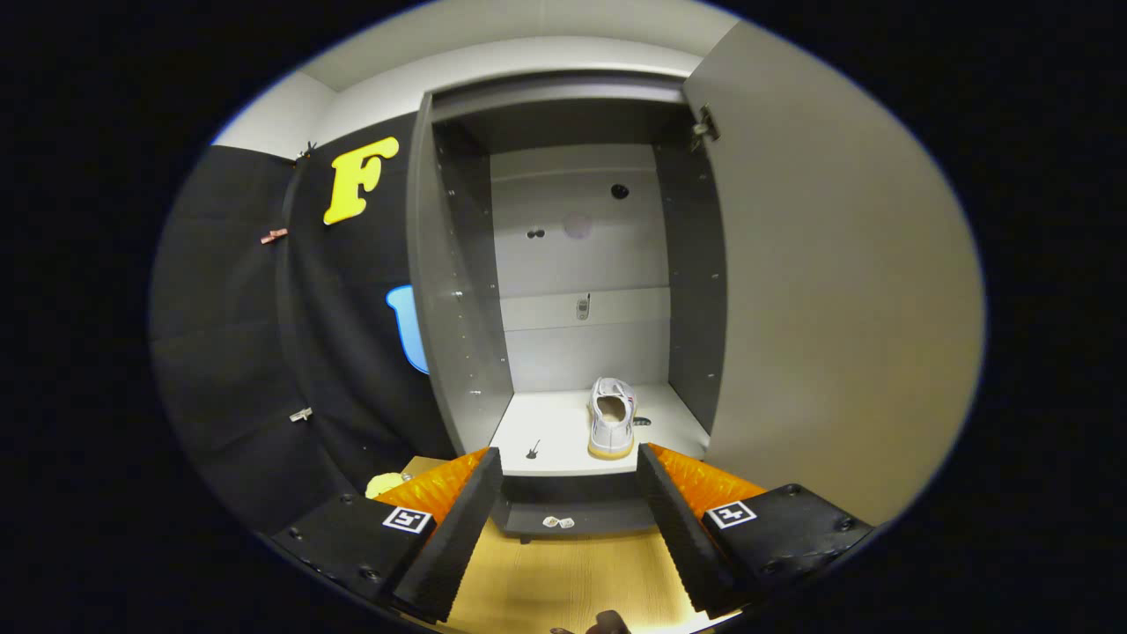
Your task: Open the shoe cabinet door, grab the shoes and put them into the shoe cabinet, then close the shoe cabinet door.
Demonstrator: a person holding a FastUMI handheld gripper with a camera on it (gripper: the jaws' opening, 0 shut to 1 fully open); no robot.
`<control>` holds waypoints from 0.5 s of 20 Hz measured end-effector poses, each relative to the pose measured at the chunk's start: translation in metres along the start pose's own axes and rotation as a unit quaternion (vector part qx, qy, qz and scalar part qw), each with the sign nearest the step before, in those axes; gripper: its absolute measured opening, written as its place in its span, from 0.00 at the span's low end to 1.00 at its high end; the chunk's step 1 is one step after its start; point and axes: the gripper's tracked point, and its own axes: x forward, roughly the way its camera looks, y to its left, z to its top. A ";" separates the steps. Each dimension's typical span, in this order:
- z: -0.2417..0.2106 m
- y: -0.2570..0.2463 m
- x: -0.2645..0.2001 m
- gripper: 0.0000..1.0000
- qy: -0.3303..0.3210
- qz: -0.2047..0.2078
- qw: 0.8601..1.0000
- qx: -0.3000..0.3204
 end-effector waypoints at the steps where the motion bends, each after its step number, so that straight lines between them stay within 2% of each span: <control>1: 0.005 -0.003 -0.022 0.97 -0.010 -0.001 1.000 0.002; 7: 0.028 -0.056 -0.113 0.97 -0.047 -0.022 0.999 0.011; 10: 0.038 -0.107 -0.152 0.97 -0.065 -0.038 0.997 -0.009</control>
